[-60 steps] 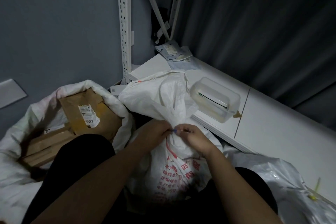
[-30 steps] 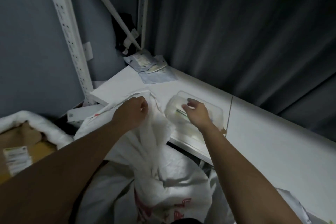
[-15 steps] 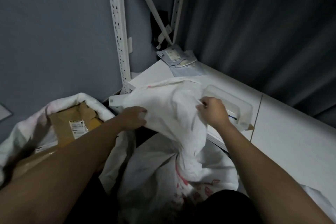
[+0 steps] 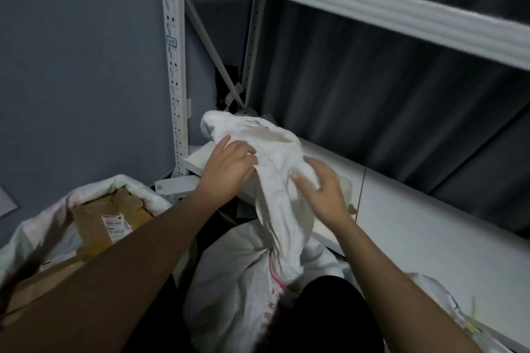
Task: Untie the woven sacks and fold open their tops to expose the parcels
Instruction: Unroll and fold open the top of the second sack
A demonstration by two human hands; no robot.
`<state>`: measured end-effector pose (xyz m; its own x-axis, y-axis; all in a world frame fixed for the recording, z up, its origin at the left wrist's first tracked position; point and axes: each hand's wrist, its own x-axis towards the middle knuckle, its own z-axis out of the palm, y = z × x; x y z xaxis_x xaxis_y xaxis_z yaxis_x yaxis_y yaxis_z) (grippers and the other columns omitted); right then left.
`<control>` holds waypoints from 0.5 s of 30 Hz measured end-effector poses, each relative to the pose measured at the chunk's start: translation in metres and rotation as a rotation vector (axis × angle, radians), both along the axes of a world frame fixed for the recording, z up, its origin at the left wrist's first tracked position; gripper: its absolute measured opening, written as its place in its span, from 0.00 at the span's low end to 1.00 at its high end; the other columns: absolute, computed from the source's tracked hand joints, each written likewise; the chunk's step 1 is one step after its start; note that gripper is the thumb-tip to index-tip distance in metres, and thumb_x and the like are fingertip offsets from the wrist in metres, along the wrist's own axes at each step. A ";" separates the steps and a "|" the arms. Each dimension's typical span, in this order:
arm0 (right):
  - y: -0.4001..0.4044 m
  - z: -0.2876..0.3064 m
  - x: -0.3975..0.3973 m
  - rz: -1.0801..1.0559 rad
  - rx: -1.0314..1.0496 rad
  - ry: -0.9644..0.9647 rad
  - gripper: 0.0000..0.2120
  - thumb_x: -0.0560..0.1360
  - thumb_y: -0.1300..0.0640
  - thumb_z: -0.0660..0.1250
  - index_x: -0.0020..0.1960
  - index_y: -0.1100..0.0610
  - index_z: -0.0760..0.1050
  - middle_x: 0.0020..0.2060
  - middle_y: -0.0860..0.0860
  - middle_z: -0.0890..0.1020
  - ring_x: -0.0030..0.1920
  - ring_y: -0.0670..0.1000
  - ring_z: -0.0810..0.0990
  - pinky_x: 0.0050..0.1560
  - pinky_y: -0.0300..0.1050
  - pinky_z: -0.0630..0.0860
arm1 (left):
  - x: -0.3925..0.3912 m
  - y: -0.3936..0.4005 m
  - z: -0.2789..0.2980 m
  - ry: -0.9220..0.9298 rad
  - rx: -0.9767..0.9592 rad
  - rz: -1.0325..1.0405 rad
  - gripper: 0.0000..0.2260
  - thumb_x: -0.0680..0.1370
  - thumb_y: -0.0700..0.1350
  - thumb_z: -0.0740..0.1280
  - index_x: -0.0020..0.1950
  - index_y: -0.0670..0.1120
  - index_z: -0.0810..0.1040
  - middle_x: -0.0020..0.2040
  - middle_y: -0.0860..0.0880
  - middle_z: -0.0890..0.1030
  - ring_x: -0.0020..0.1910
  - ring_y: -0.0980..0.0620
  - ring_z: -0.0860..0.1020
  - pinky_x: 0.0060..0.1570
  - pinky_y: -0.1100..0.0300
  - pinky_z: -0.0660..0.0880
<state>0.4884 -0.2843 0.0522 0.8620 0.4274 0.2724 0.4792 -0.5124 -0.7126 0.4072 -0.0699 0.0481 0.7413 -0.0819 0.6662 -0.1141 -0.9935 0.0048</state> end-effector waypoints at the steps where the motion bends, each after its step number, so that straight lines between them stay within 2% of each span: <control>1: 0.009 0.007 -0.017 0.120 0.003 -0.026 0.26 0.72 0.44 0.71 0.66 0.53 0.73 0.64 0.47 0.74 0.65 0.45 0.69 0.68 0.41 0.64 | -0.002 -0.007 0.017 -0.037 0.065 -0.017 0.01 0.71 0.41 0.69 0.40 0.45 0.81 0.49 0.46 0.81 0.53 0.44 0.79 0.67 0.45 0.60; 3: 0.026 0.015 -0.044 0.224 -0.018 -0.145 0.18 0.73 0.46 0.69 0.60 0.53 0.77 0.56 0.44 0.79 0.56 0.42 0.75 0.60 0.39 0.70 | -0.010 -0.016 0.046 -0.116 0.208 -0.015 0.03 0.71 0.44 0.67 0.38 0.46 0.79 0.53 0.45 0.81 0.57 0.44 0.77 0.69 0.43 0.57; 4: 0.030 0.019 -0.052 0.194 0.020 -0.187 0.11 0.76 0.48 0.67 0.54 0.54 0.79 0.47 0.45 0.82 0.48 0.43 0.77 0.52 0.42 0.73 | -0.014 -0.018 0.057 -0.142 0.232 -0.012 0.03 0.70 0.45 0.70 0.40 0.46 0.79 0.57 0.44 0.80 0.61 0.43 0.75 0.69 0.41 0.56; 5: 0.032 0.025 -0.056 0.141 0.096 -0.187 0.08 0.77 0.51 0.66 0.48 0.55 0.79 0.39 0.46 0.82 0.40 0.44 0.77 0.44 0.44 0.73 | -0.021 -0.019 0.068 -0.162 0.206 0.022 0.09 0.70 0.47 0.73 0.46 0.46 0.80 0.63 0.42 0.76 0.65 0.41 0.72 0.70 0.40 0.55; 6: 0.032 0.033 -0.059 0.090 0.189 -0.148 0.08 0.78 0.54 0.65 0.44 0.56 0.78 0.34 0.47 0.80 0.36 0.43 0.76 0.40 0.43 0.72 | -0.029 -0.018 0.078 -0.146 0.112 0.060 0.19 0.69 0.51 0.75 0.56 0.47 0.78 0.70 0.41 0.70 0.70 0.40 0.66 0.71 0.39 0.54; 8: 0.025 0.052 -0.065 0.048 0.369 -0.028 0.08 0.79 0.59 0.64 0.41 0.54 0.78 0.32 0.47 0.77 0.33 0.39 0.73 0.36 0.36 0.69 | -0.049 -0.014 0.103 -0.053 -0.268 0.108 0.39 0.67 0.58 0.75 0.73 0.49 0.64 0.77 0.42 0.54 0.75 0.42 0.52 0.73 0.42 0.47; 9: 0.020 0.063 -0.070 0.046 0.423 0.007 0.09 0.79 0.60 0.63 0.42 0.53 0.78 0.33 0.47 0.78 0.33 0.37 0.73 0.36 0.33 0.69 | -0.057 -0.010 0.116 -0.017 -0.447 0.120 0.46 0.66 0.60 0.74 0.77 0.49 0.56 0.78 0.44 0.49 0.76 0.44 0.48 0.73 0.44 0.45; 10: 0.014 0.071 -0.073 0.047 0.457 0.027 0.09 0.79 0.61 0.63 0.43 0.53 0.78 0.34 0.47 0.78 0.33 0.36 0.73 0.36 0.31 0.69 | -0.063 -0.006 0.126 0.017 -0.585 0.124 0.49 0.65 0.61 0.74 0.78 0.50 0.51 0.78 0.46 0.49 0.76 0.45 0.49 0.74 0.46 0.46; 11: 0.008 0.081 -0.076 0.041 0.493 0.046 0.10 0.79 0.61 0.62 0.42 0.53 0.78 0.34 0.46 0.78 0.33 0.36 0.73 0.36 0.31 0.69 | -0.068 0.001 0.136 0.048 -0.694 0.103 0.49 0.66 0.60 0.75 0.77 0.50 0.50 0.77 0.47 0.54 0.75 0.46 0.53 0.74 0.47 0.51; 12: 0.002 0.091 -0.078 0.016 0.531 0.057 0.11 0.79 0.61 0.62 0.41 0.52 0.77 0.33 0.45 0.78 0.33 0.36 0.74 0.36 0.33 0.69 | -0.071 0.005 0.144 0.082 -0.775 0.044 0.43 0.67 0.58 0.75 0.75 0.50 0.56 0.74 0.47 0.64 0.72 0.46 0.62 0.72 0.47 0.59; 13: -0.003 0.099 -0.078 -0.029 0.564 0.062 0.11 0.80 0.61 0.62 0.41 0.52 0.77 0.33 0.44 0.78 0.35 0.38 0.75 0.37 0.34 0.70 | -0.074 0.007 0.152 0.122 -0.815 -0.009 0.32 0.69 0.56 0.74 0.69 0.50 0.67 0.64 0.48 0.74 0.66 0.45 0.71 0.64 0.50 0.68; 14: -0.008 0.108 -0.077 -0.076 0.569 0.045 0.10 0.79 0.61 0.61 0.43 0.52 0.78 0.36 0.43 0.79 0.40 0.40 0.77 0.39 0.34 0.71 | -0.076 0.006 0.158 0.137 -0.775 -0.010 0.17 0.72 0.54 0.72 0.57 0.49 0.75 0.52 0.49 0.79 0.57 0.44 0.77 0.53 0.53 0.73; 15: -0.012 0.118 -0.079 -0.116 0.527 0.004 0.09 0.79 0.63 0.61 0.49 0.52 0.78 0.42 0.44 0.80 0.47 0.44 0.78 0.44 0.33 0.72 | -0.078 0.000 0.165 0.125 -0.704 0.018 0.09 0.74 0.53 0.70 0.48 0.49 0.78 0.42 0.50 0.79 0.49 0.43 0.79 0.46 0.54 0.74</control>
